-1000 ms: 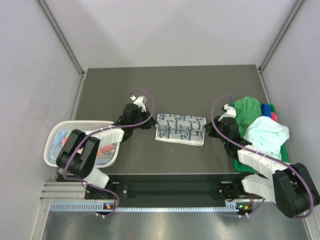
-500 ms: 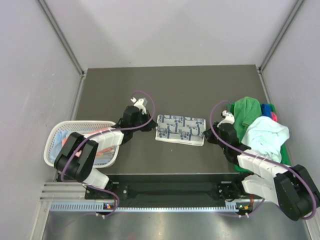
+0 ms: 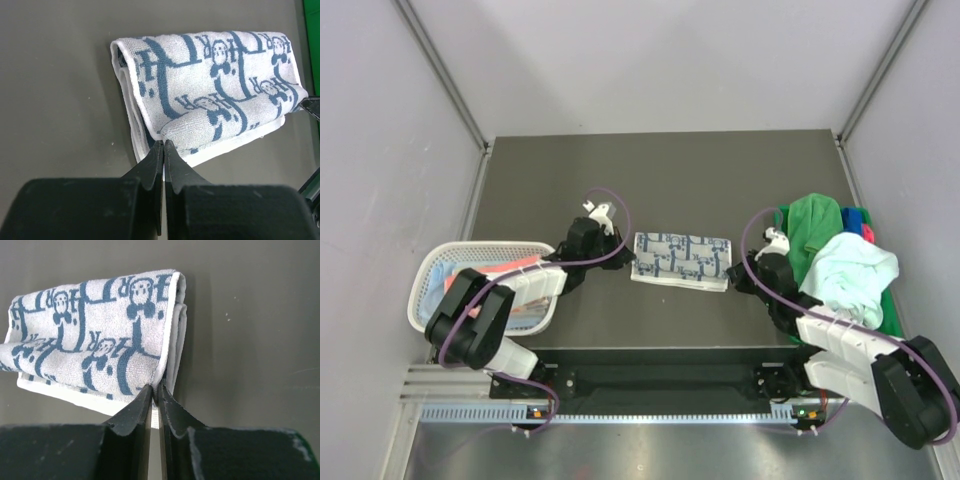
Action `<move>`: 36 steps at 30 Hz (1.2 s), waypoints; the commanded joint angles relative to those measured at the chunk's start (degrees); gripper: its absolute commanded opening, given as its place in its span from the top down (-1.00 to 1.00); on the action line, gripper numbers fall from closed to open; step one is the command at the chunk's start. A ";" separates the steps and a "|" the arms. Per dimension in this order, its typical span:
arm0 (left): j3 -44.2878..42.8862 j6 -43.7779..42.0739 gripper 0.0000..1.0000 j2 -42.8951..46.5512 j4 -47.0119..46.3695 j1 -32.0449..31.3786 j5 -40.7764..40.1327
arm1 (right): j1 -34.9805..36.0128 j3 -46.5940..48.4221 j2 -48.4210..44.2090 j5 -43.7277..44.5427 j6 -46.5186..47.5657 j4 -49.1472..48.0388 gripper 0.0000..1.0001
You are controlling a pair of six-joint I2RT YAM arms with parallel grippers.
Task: Fold and stack the towels
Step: Fold the towel
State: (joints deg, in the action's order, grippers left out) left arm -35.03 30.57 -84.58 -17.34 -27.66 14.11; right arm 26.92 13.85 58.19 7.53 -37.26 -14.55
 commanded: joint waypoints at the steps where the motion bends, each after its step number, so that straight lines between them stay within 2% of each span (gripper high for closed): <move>1: 0.66 0.11 0.94 1.69 -0.15 -0.38 0.31 | 1.03 -0.66 -2.29 0.91 -0.89 -1.10 0.79; 3: 0.84 0.28 0.82 2.48 1.17 -0.38 -0.92 | 1.03 -0.84 -2.82 0.38 -0.80 -0.57 0.75; 4: 0.92 0.37 0.61 2.83 1.52 -0.38 -0.93 | 1.12 -0.84 -3.61 0.12 -0.89 -0.22 0.73; 6: 1.19 0.98 0.46 4.68 3.01 -0.47 -1.10 | 1.21 -0.49 -4.93 0.03 -0.89 2.58 0.69; 11: 0.05 0.46 0.34 11.08 10.56 -0.82 -2.85 | 1.30 1.35 -13.18 0.91 -0.71 12.33 0.47; 14: -2.76 -0.33 0.35 12.42 15.40 -0.90 -4.62 | 1.30 3.81 -16.09 1.08 -1.06 17.70 0.45; 17: -6.53 0.37 0.38 9.71 16.12 -1.52 -5.32 | 1.56 6.79 -14.17 1.17 -0.89 17.54 0.43; 24: -14.54 1.86 0.52 -3.57 14.97 -5.03 -6.55 | 2.35 11.99 1.37 2.32 -0.98 10.78 0.47; 29: -13.15 4.23 0.69 -8.94 14.44 -7.93 -7.95 | 2.70 8.84 7.10 1.09 -2.82 5.94 0.50; 36: -6.20 5.91 0.74 -7.10 13.74 -8.81 -9.36 | 4.99 0.92 2.81 1.35 -5.55 6.45 0.54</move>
State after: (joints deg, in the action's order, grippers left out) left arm -43.48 35.75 -93.45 -3.90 -36.27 7.18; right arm 30.94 16.40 63.59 8.51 -41.21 -6.44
